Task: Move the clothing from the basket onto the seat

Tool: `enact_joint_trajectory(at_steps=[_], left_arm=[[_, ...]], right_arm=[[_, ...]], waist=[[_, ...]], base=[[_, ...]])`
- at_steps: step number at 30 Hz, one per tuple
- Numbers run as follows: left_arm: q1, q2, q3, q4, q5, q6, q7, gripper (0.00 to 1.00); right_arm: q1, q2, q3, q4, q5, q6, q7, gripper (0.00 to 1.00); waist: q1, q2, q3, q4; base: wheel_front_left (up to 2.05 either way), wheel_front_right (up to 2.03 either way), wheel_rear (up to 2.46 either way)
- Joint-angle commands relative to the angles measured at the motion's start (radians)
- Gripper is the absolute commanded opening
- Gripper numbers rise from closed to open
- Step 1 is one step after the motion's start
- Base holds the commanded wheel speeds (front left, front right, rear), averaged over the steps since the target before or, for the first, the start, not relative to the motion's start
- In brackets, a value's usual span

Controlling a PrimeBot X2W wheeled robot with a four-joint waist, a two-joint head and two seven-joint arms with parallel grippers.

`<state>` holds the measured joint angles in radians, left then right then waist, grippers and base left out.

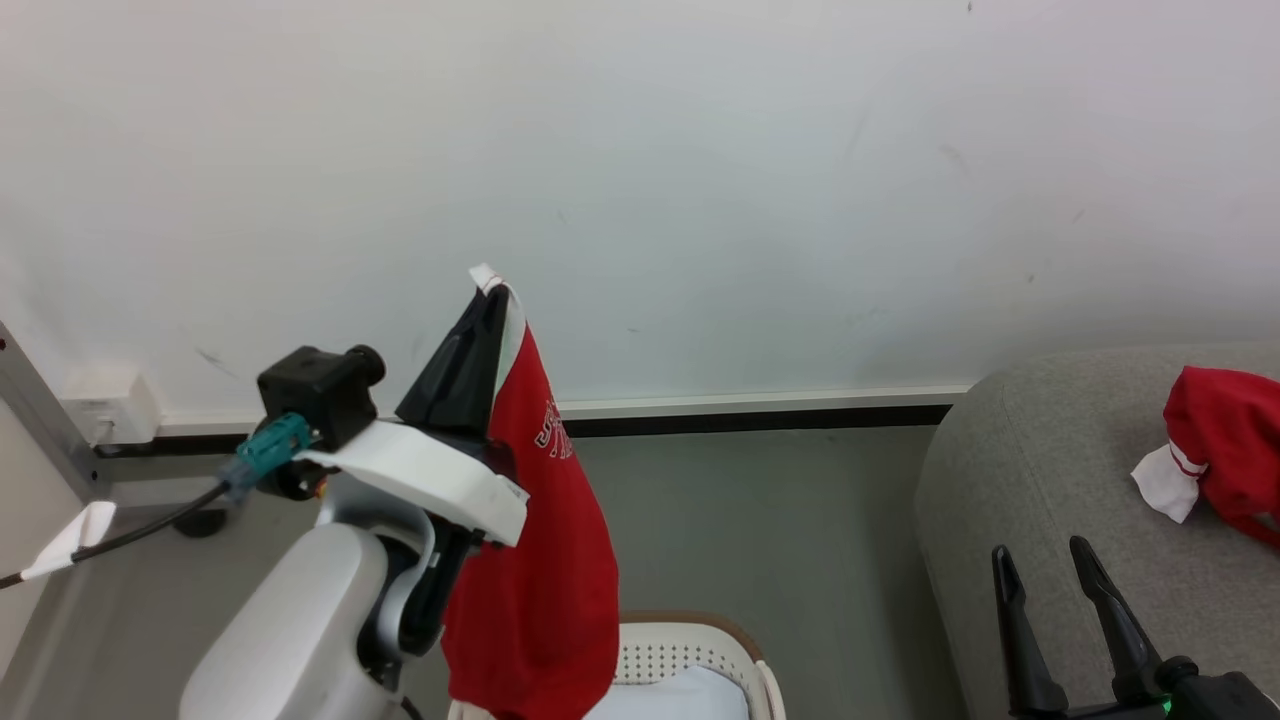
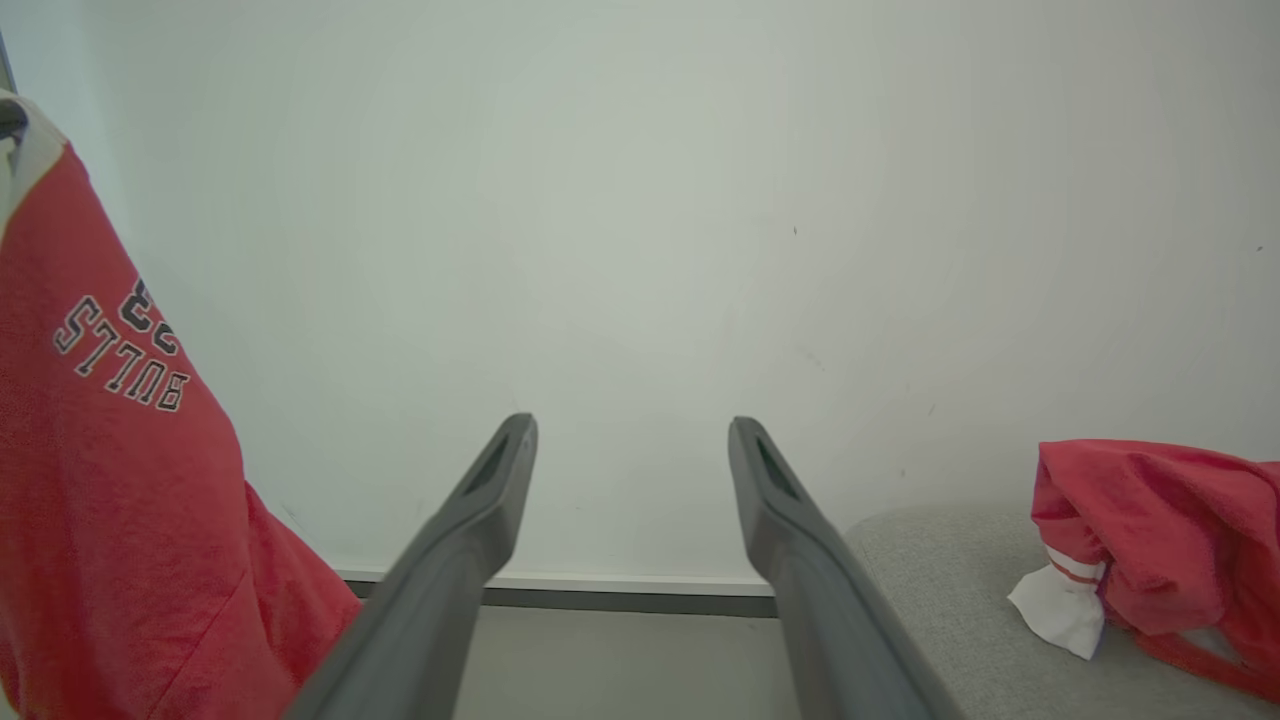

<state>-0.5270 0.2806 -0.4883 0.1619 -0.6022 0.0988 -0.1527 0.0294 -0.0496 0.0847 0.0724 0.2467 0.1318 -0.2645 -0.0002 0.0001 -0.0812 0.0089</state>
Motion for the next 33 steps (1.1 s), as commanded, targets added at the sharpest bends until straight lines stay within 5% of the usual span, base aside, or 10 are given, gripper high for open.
enact_joint_trajectory(at_steps=[1,11,19,33], left_arm=[[0.015,0.014,0.004,-0.018,-0.002,0.007,0.008,0.00],[0.050,0.030,-0.004,-0.145,0.001,0.049,0.049,0.00],[0.058,0.013,-0.035,-0.213,0.007,0.059,0.069,0.00],[0.014,-0.036,-0.108,-0.208,0.015,0.037,0.091,0.00]], right_arm=[[0.014,-0.002,0.000,0.000,0.000,-0.002,0.000,1.00],[0.015,-0.015,0.059,-0.026,-0.048,-0.002,0.000,1.00],[-0.066,-0.078,0.273,-0.057,-0.042,-0.002,0.000,1.00],[-0.421,-0.091,0.557,0.197,0.046,-0.002,0.000,1.00]], waist=[[0.0002,-0.0001,-0.002,-0.006],[0.0002,-0.0001,-0.004,-0.011],[0.0002,-0.0001,-0.005,-0.003],[0.0002,-0.0001,0.009,0.041]], base=[[0.00,0.00,0.00],[0.00,0.00,0.00],[0.00,0.00,0.00],[0.00,0.00,0.00]])
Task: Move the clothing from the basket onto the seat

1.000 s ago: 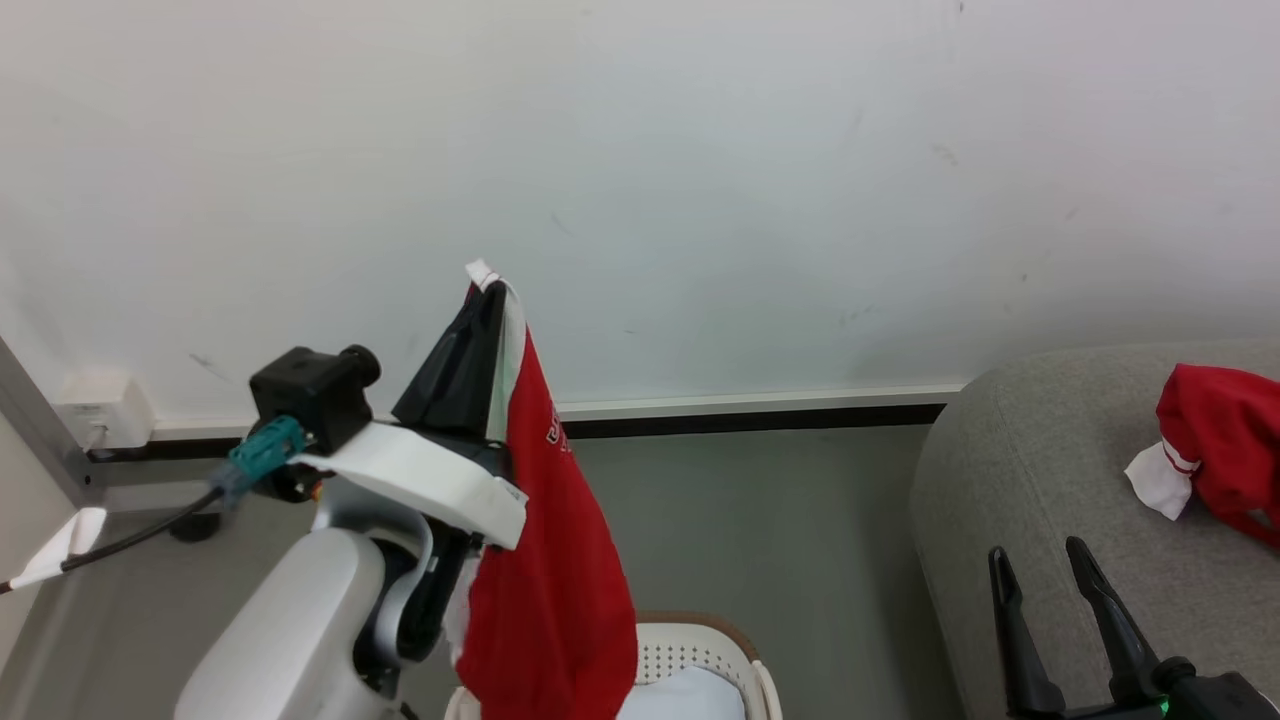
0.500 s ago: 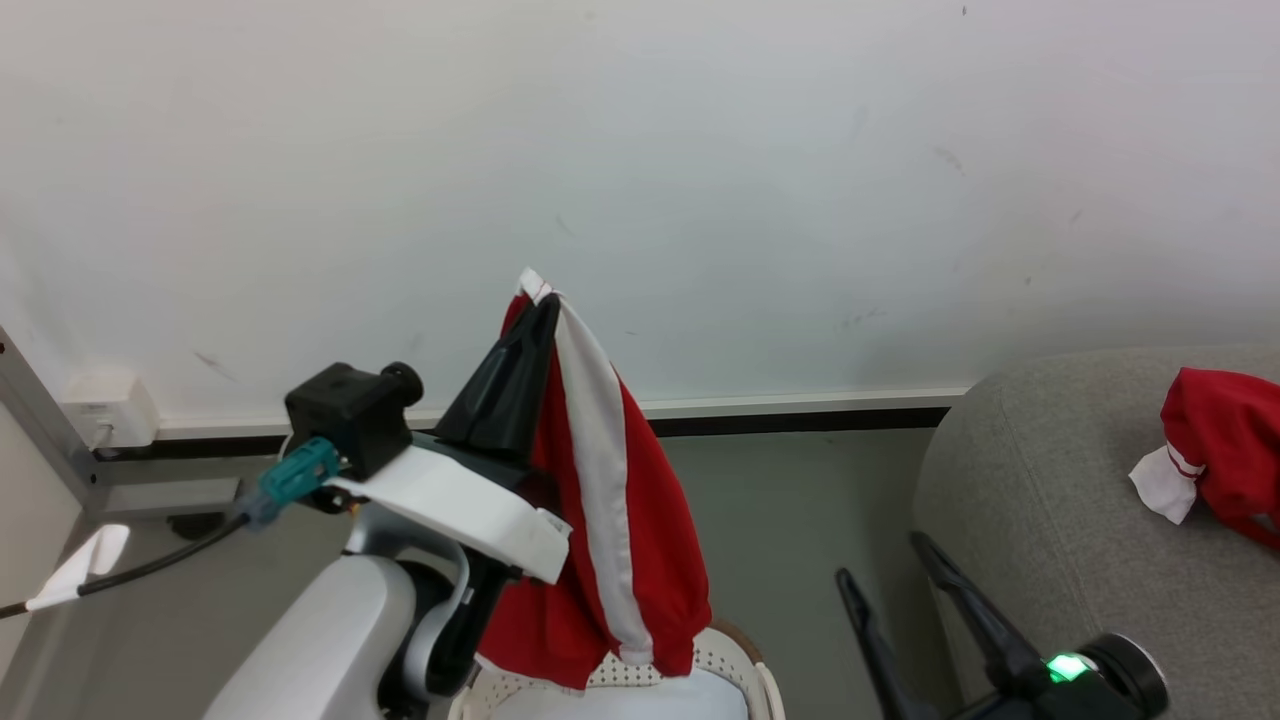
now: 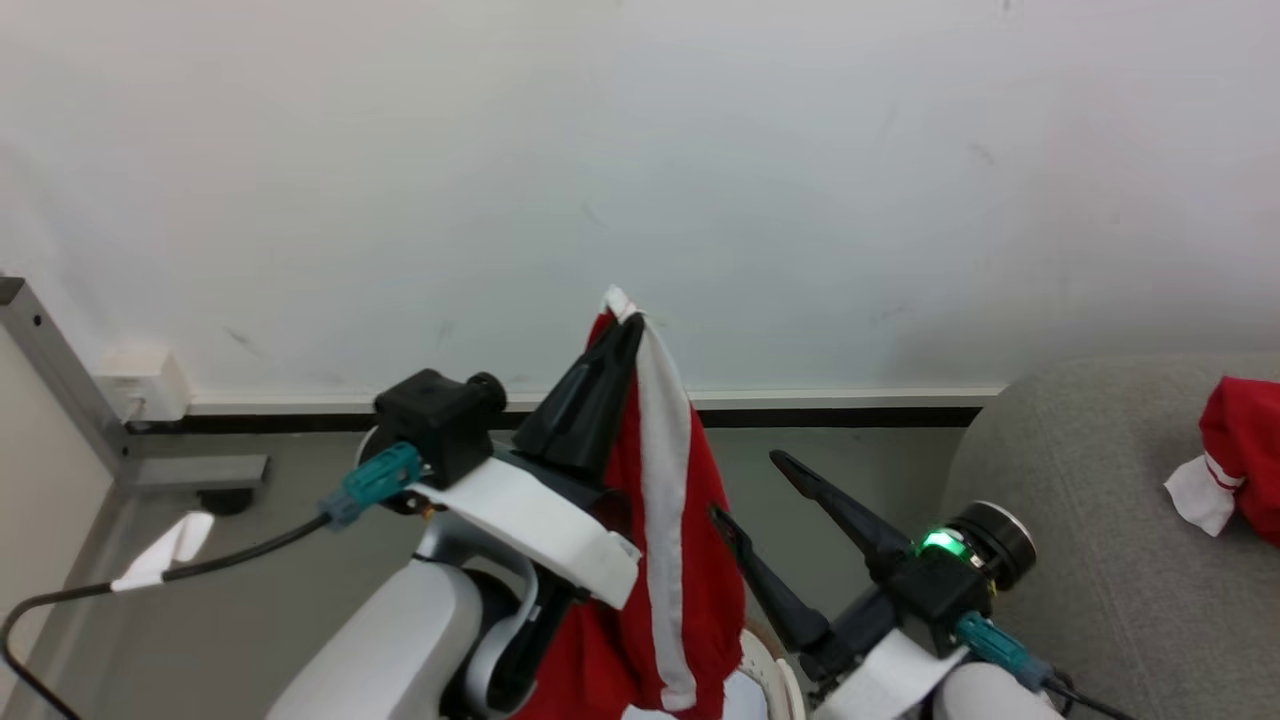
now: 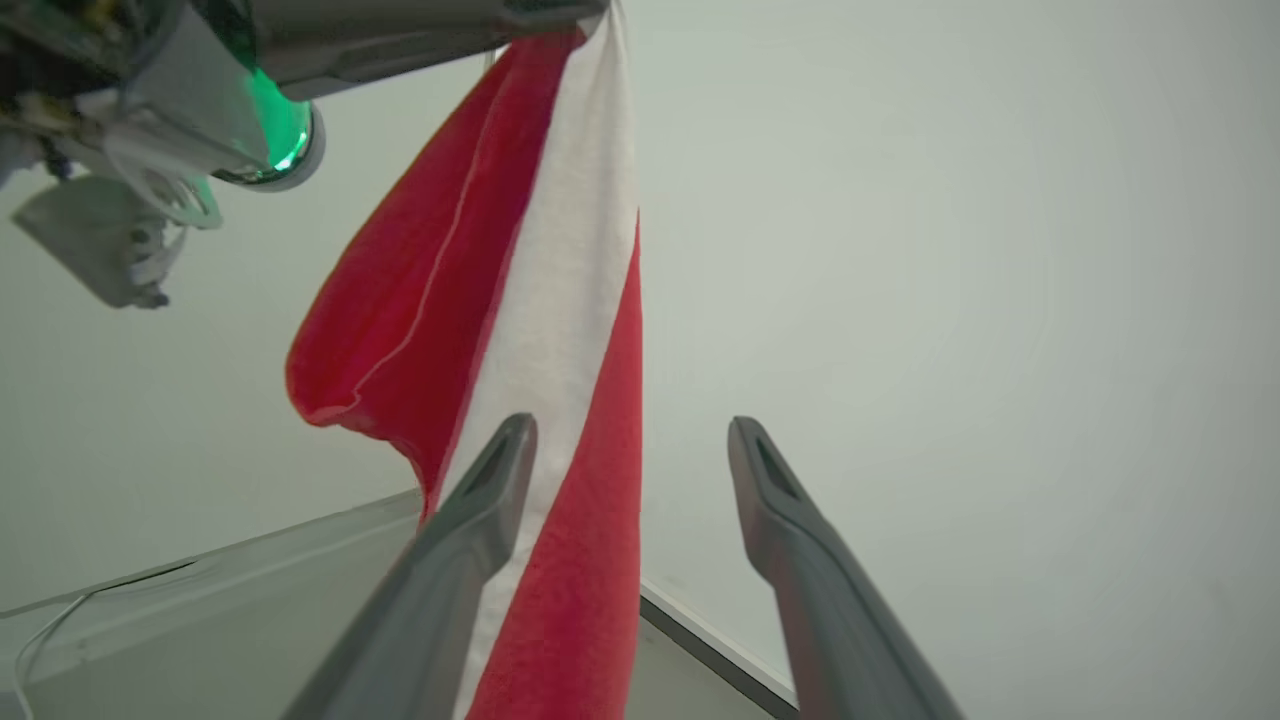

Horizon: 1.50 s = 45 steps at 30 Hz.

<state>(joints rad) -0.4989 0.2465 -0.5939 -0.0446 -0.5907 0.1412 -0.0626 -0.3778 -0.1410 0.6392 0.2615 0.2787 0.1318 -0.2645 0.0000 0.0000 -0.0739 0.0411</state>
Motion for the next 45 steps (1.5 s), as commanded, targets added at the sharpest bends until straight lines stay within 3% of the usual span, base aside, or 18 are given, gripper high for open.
enact_joint_trajectory(at_steps=[1,8,16,17,18,21,23,28,29,45], left_arm=[[-0.018,-0.007,-0.009,-0.002,0.005,-0.008,0.004,0.00],[-0.041,-0.043,-0.050,0.002,-0.008,-0.032,0.015,0.00],[-0.051,-0.062,-0.074,-0.014,-0.018,-0.042,0.022,0.00],[-0.051,-0.065,-0.074,-0.018,-0.021,-0.042,0.022,0.00],[-0.051,-0.067,-0.075,-0.021,-0.023,-0.042,0.023,0.00],[-0.050,-0.058,-0.065,-0.017,-0.022,-0.033,0.016,0.00],[-0.043,-0.051,-0.060,-0.009,-0.019,-0.027,0.014,0.22],[-0.029,-0.040,-0.055,0.012,-0.023,-0.024,0.005,0.49],[-0.026,-0.039,-0.054,0.021,-0.026,-0.022,0.009,1.00],[0.098,-0.020,-0.126,0.165,-0.013,-0.043,-0.041,1.00]], right_arm=[[-0.038,0.001,0.022,0.036,0.017,-0.002,0.000,1.00],[-0.172,0.013,0.160,0.214,0.102,-0.002,0.000,1.00],[-0.183,0.036,0.210,0.323,0.199,-0.002,0.000,1.00],[-0.181,0.039,0.221,0.333,0.208,-0.002,0.000,0.35],[-0.175,0.045,0.230,0.338,0.236,-0.002,0.000,0.00],[-0.178,0.048,0.246,0.336,0.284,-0.002,0.000,0.00],[-0.182,0.046,0.234,0.327,0.302,-0.002,0.000,0.00],[-0.174,0.039,0.174,0.301,0.311,-0.002,0.000,0.00],[-0.171,0.038,0.160,0.296,0.313,-0.002,0.000,0.00],[-0.148,0.009,-0.089,0.259,0.272,-0.002,0.000,0.00]], waist=[[0.0000,0.0000,0.004,0.015],[0.0000,0.0000,0.010,0.060],[0.0000,0.0000,0.001,0.086],[0.0000,0.0000,0.000,0.087],[0.0000,0.0000,-0.002,0.088],[0.0000,0.0000,-0.004,0.085],[0.0000,0.0000,-0.003,0.078],[0.0000,0.0000,-0.002,0.065],[0.0000,0.0000,-0.001,0.063],[0.0000,0.0000,0.029,0.046]], base=[[0.00,0.00,0.00],[0.00,0.00,0.00],[0.00,0.00,0.00],[0.00,0.00,0.00],[0.00,0.00,0.00],[0.00,0.00,0.00],[0.00,0.00,0.00],[0.00,0.00,0.00],[0.00,0.00,0.00],[0.00,0.00,0.00]])
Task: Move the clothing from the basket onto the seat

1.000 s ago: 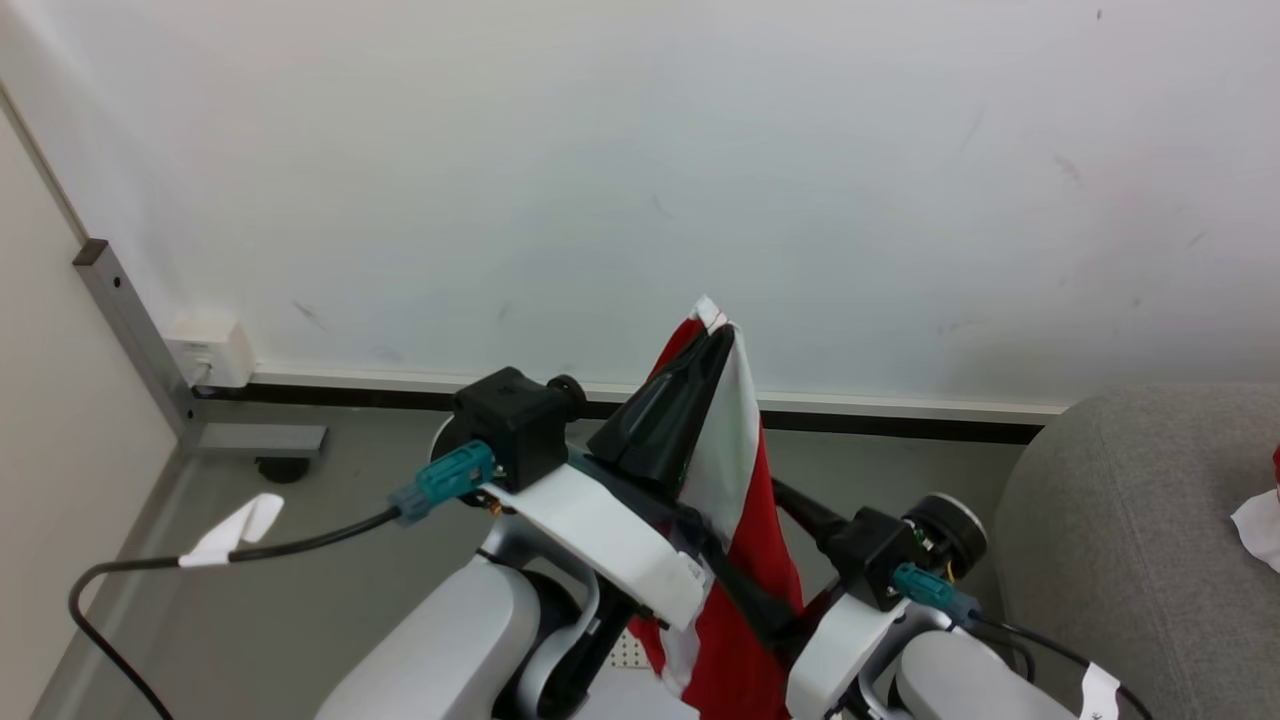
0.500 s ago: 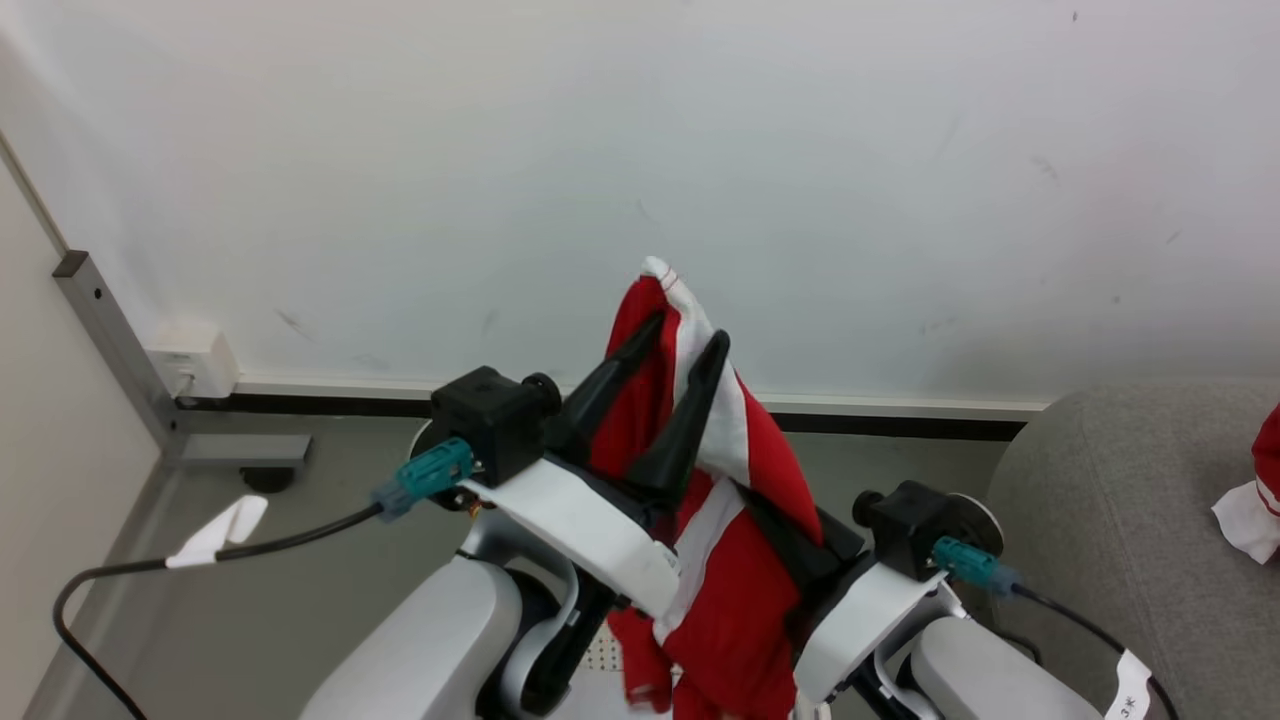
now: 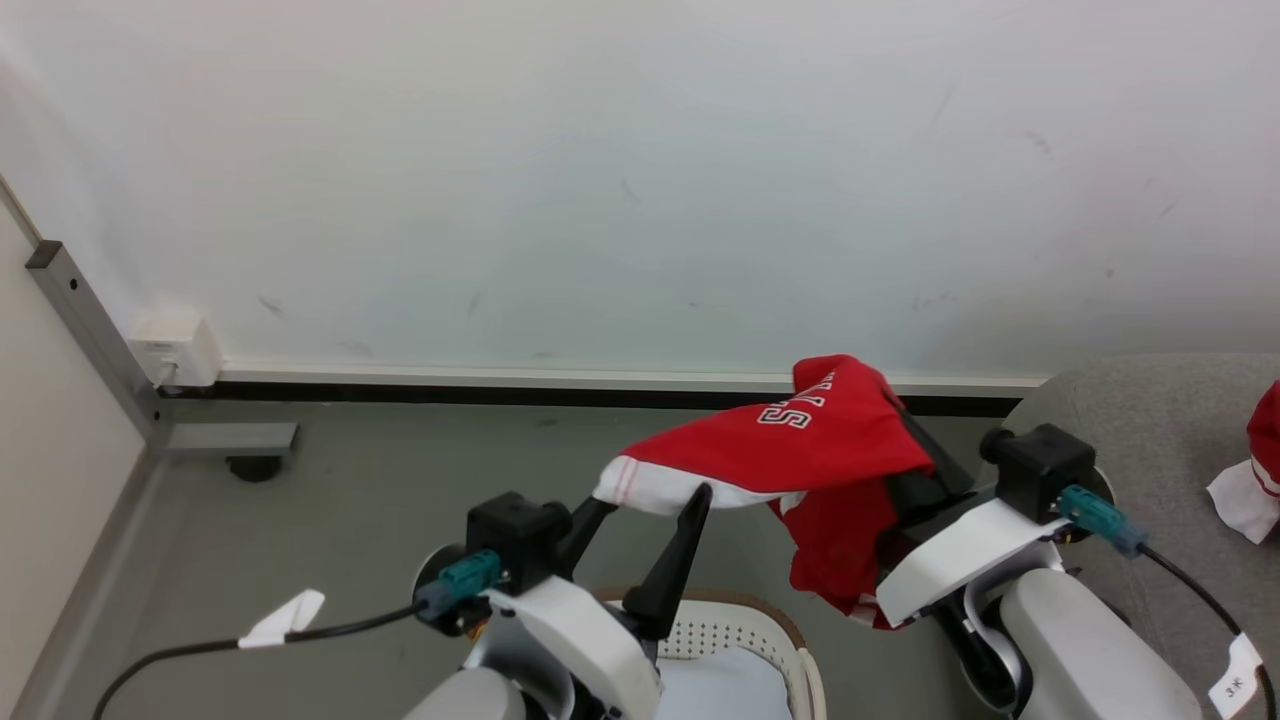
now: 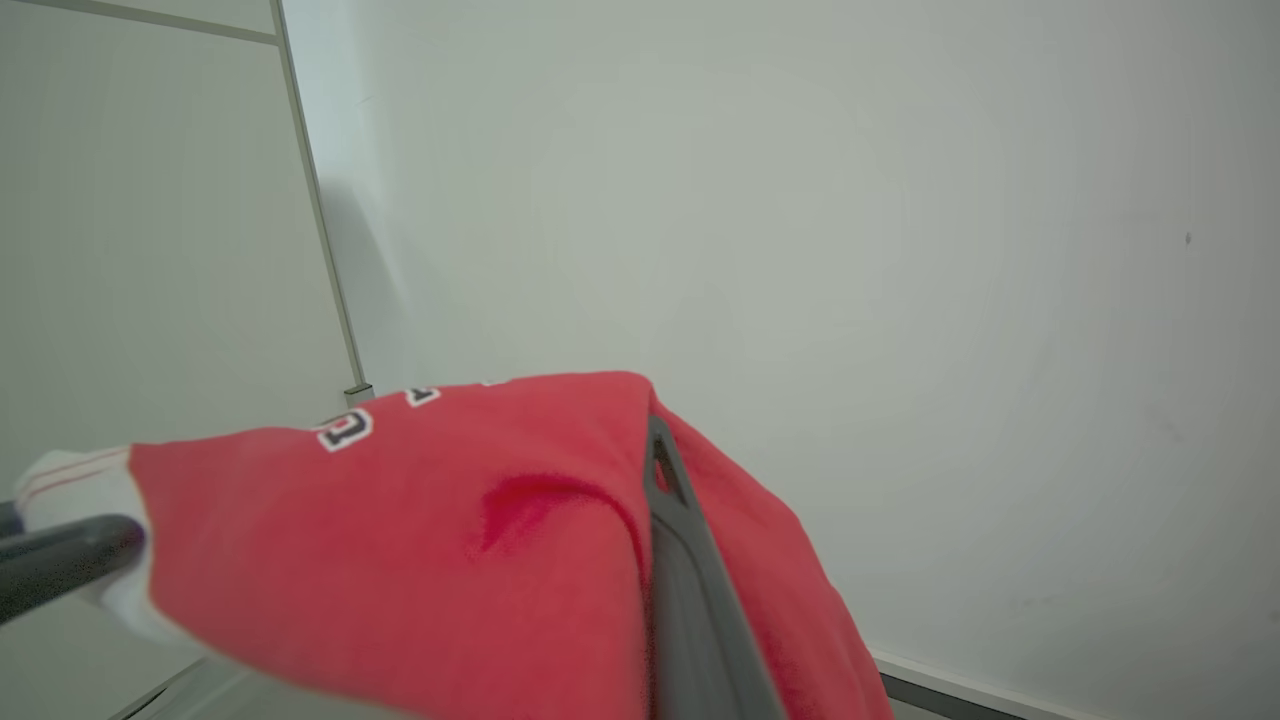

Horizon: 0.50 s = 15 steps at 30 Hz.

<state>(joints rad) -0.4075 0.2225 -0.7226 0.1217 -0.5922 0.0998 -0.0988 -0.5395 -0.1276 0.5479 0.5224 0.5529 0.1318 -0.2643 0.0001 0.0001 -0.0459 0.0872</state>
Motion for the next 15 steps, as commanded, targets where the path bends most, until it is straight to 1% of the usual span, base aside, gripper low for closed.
enact_joint_trajectory(at_steps=[1,4,9,15], left_arm=[[0.017,0.007,0.000,0.007,-0.014,-0.003,-0.012,1.00],[0.035,0.014,-0.010,0.025,-0.005,-0.006,-0.024,1.00],[0.043,0.002,-0.028,0.048,0.004,-0.014,-0.045,1.00],[0.034,-0.004,-0.034,0.069,0.009,-0.018,-0.064,1.00]], right_arm=[[0.015,-0.006,-0.013,-0.005,-0.007,-0.002,0.000,0.00],[0.014,-0.017,-0.054,-0.015,-0.021,-0.002,0.000,0.00],[0.017,-0.024,-0.109,-0.032,-0.043,-0.002,0.000,0.00],[0.024,-0.023,-0.117,-0.036,-0.048,-0.002,0.000,0.00]], waist=[[-0.0001,-0.0001,0.003,0.000],[-0.0001,-0.0001,0.009,0.003],[-0.0001,-0.0001,0.014,0.005],[-0.0001,-0.0001,0.011,-0.003]], base=[[0.00,0.00,0.00],[0.00,0.00,0.00],[0.00,0.00,0.00],[0.00,0.00,0.00]])
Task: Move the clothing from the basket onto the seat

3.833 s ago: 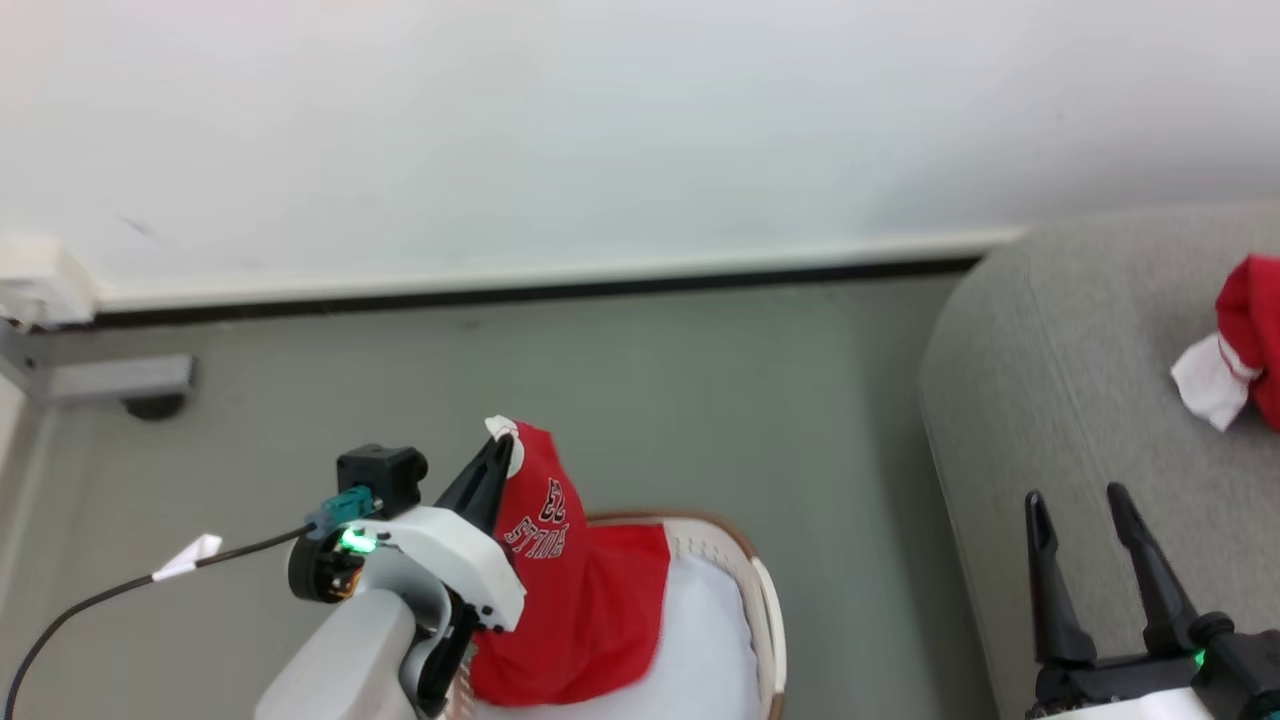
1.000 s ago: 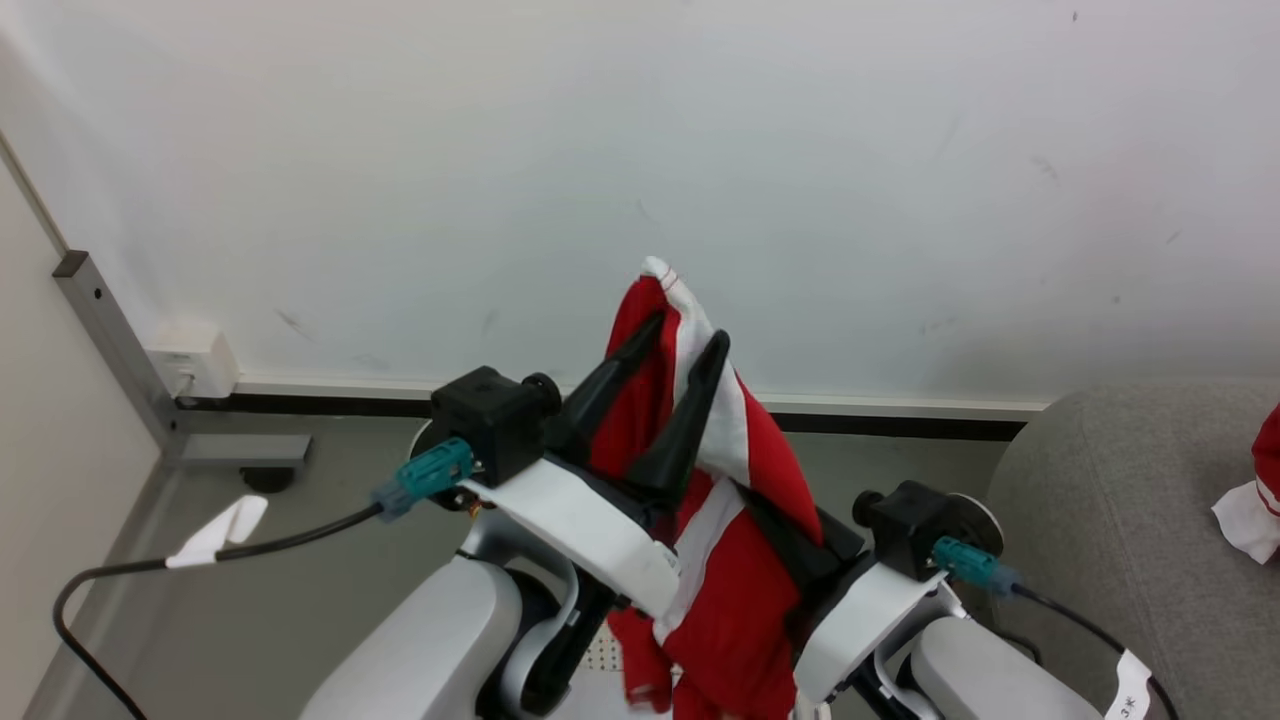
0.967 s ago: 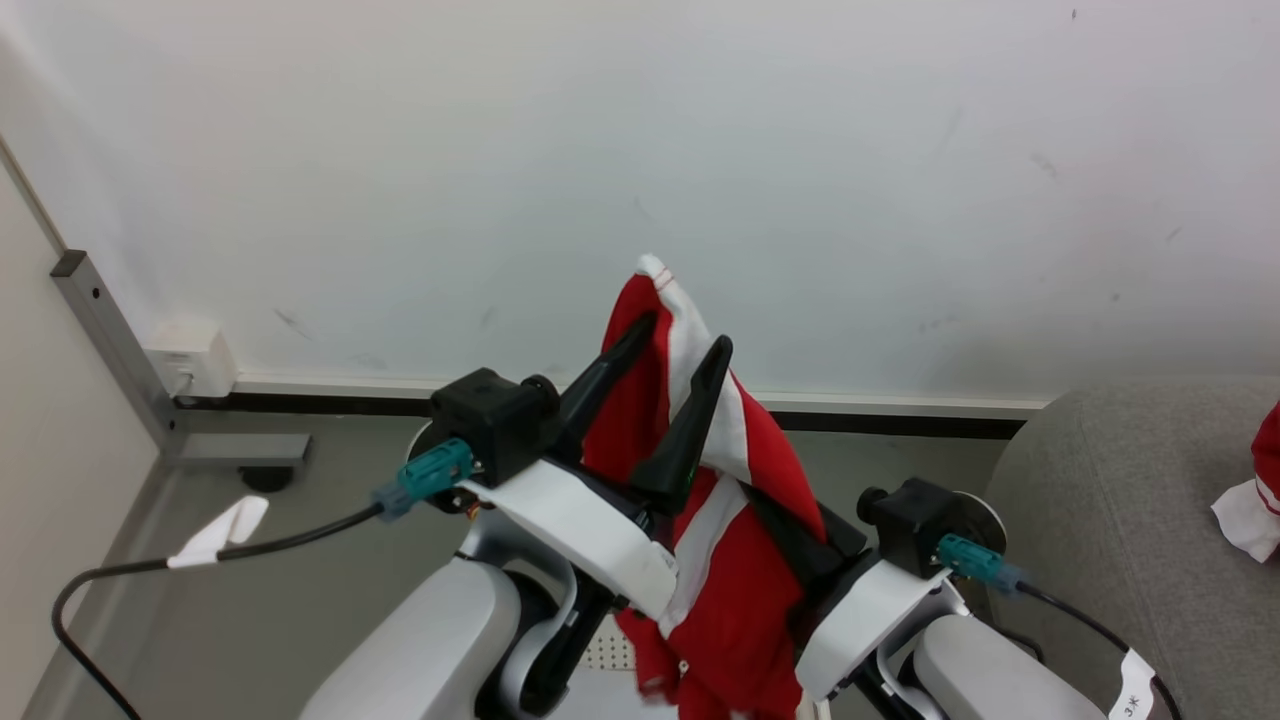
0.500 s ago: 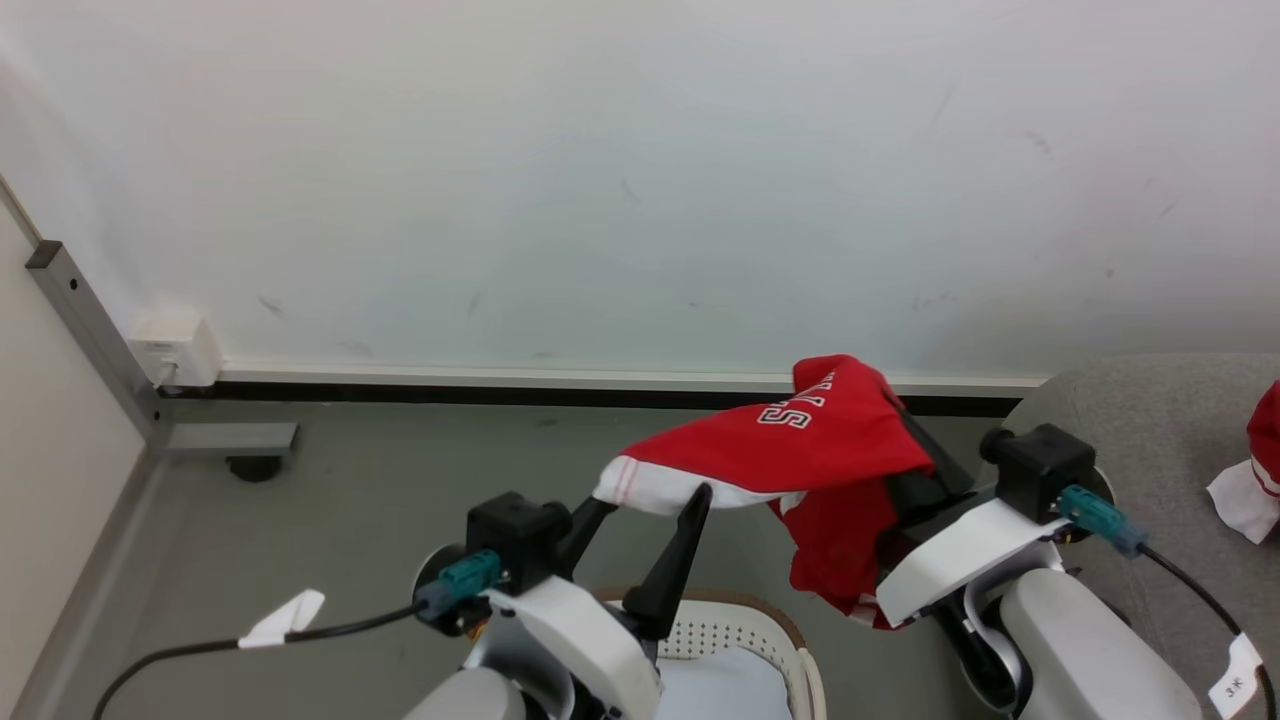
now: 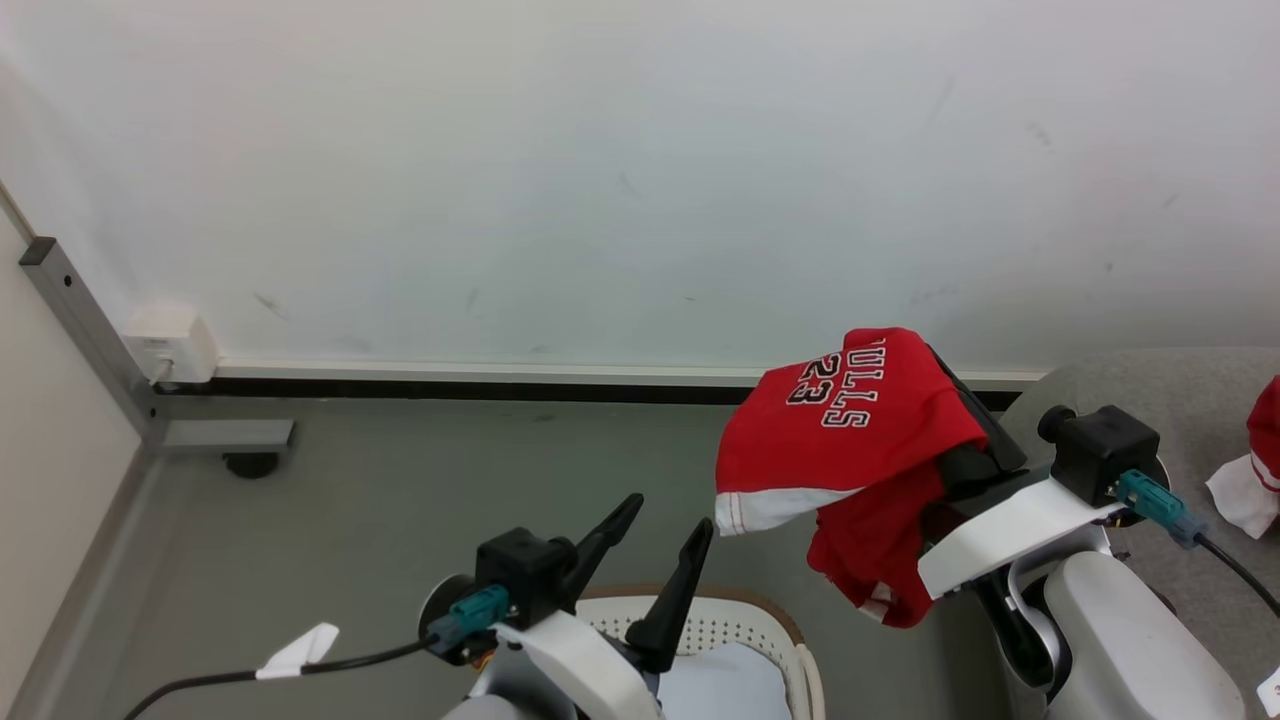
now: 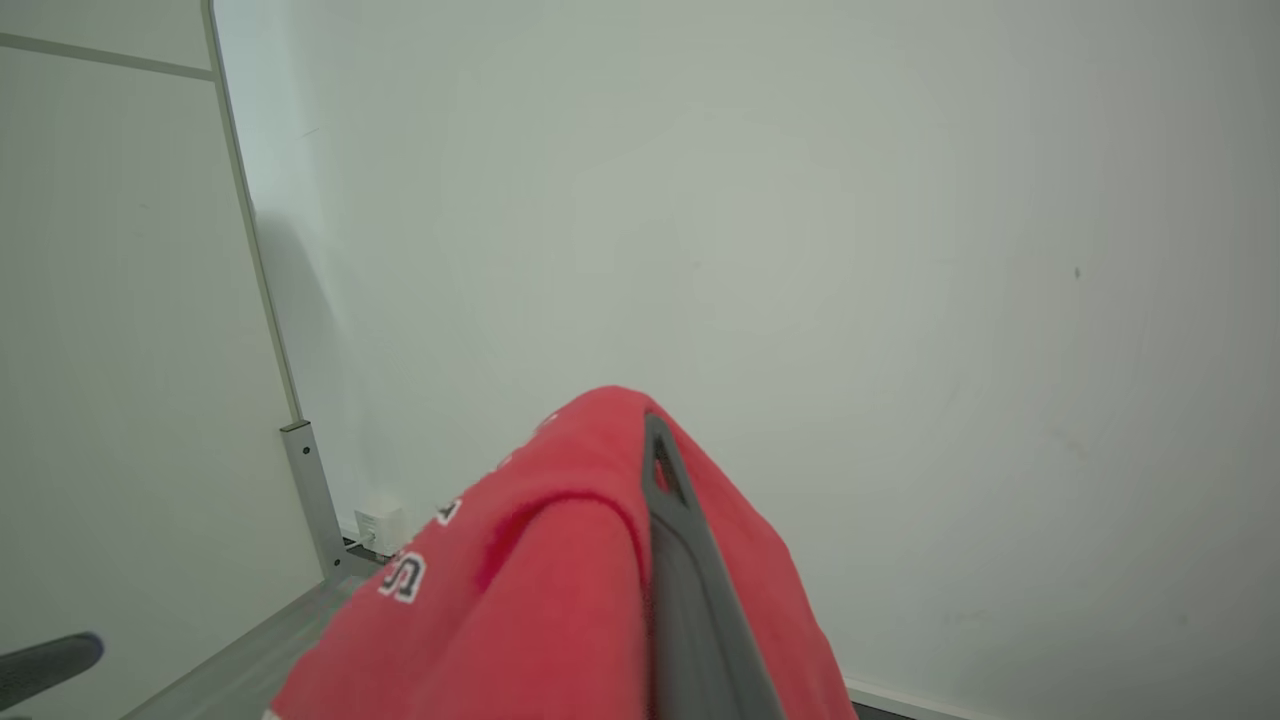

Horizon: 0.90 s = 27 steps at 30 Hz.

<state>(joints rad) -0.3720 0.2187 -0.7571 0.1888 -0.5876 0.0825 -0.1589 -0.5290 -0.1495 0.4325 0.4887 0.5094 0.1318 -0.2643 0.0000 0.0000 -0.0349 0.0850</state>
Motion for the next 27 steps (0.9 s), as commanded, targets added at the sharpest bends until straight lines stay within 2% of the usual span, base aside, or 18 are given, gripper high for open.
enact_joint_trajectory(at_steps=[1,7,13,21,27], left_arm=[[-0.005,0.000,0.000,0.003,0.006,0.000,-0.006,1.00],[-0.014,0.002,-0.002,-0.001,0.008,0.003,-0.010,1.00],[-0.012,0.002,-0.011,-0.002,0.009,0.001,-0.014,1.00],[-0.010,-0.005,-0.023,-0.009,0.016,0.003,-0.027,1.00],[-0.027,-0.035,-0.051,-0.005,0.028,-0.014,-0.040,1.00]], right_arm=[[0.015,-0.002,-0.001,-0.003,-0.005,-0.002,0.000,0.00],[0.019,-0.006,-0.004,-0.005,-0.002,-0.002,0.000,0.00],[0.018,-0.017,-0.018,-0.020,-0.003,-0.002,0.000,0.00],[0.027,-0.056,-0.036,-0.055,-0.011,-0.002,0.000,0.00],[0.047,-0.104,-0.064,-0.097,-0.012,-0.002,0.000,0.00]], waist=[[0.0000,0.0000,-0.001,-0.003],[0.0000,0.0000,-0.003,-0.022],[0.0000,0.0000,0.000,-0.070],[0.0000,0.0000,0.017,-0.191],[0.0000,0.0000,0.044,-0.290]], base=[[0.00,0.00,0.00],[0.00,0.00,0.00],[0.00,0.00,0.00],[0.00,0.00,0.00],[0.00,0.00,0.00]])
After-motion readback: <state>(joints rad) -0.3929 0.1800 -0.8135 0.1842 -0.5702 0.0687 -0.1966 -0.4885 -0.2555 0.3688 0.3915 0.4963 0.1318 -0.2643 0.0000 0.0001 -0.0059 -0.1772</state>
